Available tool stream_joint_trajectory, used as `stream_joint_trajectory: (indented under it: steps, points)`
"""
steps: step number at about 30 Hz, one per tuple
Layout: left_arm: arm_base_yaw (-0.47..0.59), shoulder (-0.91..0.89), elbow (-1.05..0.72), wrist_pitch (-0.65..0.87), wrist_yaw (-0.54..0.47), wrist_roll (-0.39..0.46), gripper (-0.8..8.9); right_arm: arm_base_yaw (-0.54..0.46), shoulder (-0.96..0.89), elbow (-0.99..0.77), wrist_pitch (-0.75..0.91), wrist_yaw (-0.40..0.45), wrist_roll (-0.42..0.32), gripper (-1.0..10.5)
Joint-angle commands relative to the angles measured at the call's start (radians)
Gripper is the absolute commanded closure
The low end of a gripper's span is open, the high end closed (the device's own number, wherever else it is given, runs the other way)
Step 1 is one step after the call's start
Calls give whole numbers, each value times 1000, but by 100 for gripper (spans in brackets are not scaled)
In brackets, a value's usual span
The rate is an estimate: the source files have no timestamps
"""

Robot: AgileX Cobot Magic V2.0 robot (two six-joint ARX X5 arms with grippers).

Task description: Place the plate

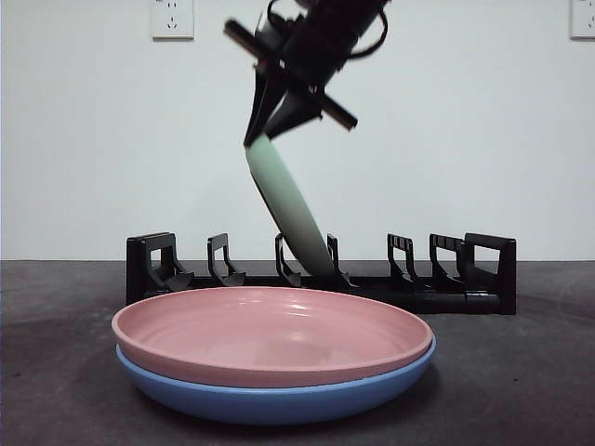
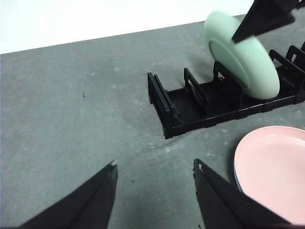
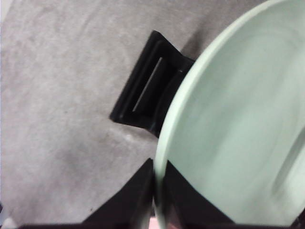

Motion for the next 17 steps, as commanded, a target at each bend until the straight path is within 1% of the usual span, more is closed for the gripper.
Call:
stream_joint_trajectory:
  steps: [1,4,8,10,13,14,17]
  points:
    - [-2,3,10,5,-3,0,560,13,-10,108,-55,-30,-49,935]
    - [-2,3,10,5,-3,0,560,14,-11,214,-138,-52,-71,935]
    - [-2,3,10,5,-3,0,561,25,-11,364,-257,-46,-115,935]
    - [-2,3,10,5,-3,0,563,36,-11,437,-338,-13,-162,935]
    - [-2,3,10,5,-3,0,563,69,-12,520,-452,90,-235,935]
    - [-2,3,10,5,-3,0,563,85,-14,535,-467,125,-241,935]
    - [-2,3,10,5,-3,0,563,127,-42,535,-467,179,-254,935]
